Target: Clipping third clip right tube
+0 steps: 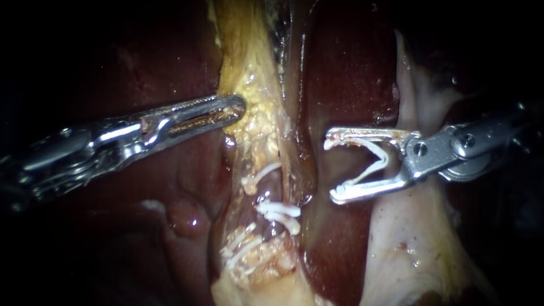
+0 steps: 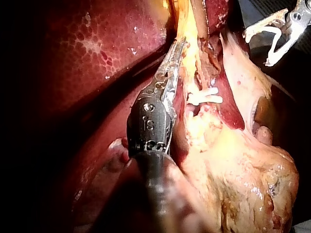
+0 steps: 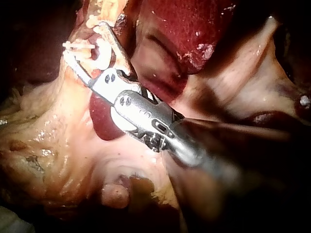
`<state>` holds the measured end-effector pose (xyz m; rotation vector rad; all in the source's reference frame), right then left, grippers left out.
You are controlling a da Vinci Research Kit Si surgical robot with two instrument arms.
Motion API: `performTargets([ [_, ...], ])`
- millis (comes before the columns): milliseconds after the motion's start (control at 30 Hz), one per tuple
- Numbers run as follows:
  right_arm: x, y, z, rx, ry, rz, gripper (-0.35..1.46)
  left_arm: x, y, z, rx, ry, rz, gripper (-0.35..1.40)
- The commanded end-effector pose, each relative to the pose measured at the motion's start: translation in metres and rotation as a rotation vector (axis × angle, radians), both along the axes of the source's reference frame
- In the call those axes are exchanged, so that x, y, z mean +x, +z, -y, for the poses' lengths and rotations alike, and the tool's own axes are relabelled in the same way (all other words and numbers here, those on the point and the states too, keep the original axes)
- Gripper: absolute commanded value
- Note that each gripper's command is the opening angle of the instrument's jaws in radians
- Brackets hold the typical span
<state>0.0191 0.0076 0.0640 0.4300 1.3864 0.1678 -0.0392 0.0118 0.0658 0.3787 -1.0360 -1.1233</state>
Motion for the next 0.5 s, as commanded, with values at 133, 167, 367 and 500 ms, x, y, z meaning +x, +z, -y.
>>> performTargets([
  [133,0.0,0.0001,0.0001,-0.007,-0.001,-0.001,0.6,0.0003,-0.0003,-0.0001,0.002,0.001,0.001,-0.35],
  [167,0.0,0.0002,0.0002,0.021,0.003,0.005,0.6,0.0005,-0.0006,-0.0002,0.004,0.003,0.002,-0.35],
  [367,0.0004,0.0016,0.002,0.264,0.012,0.046,0.6,0.0027,-0.0031,-0.0017,0.012,-0.022,-0.001,-0.35],
  [500,0.0015,0.0037,0.0032,0.349,-0.005,0.098,0.6,0.0049,-0.005,-0.0021,0.007,-0.042,0.009,-0.35],
])
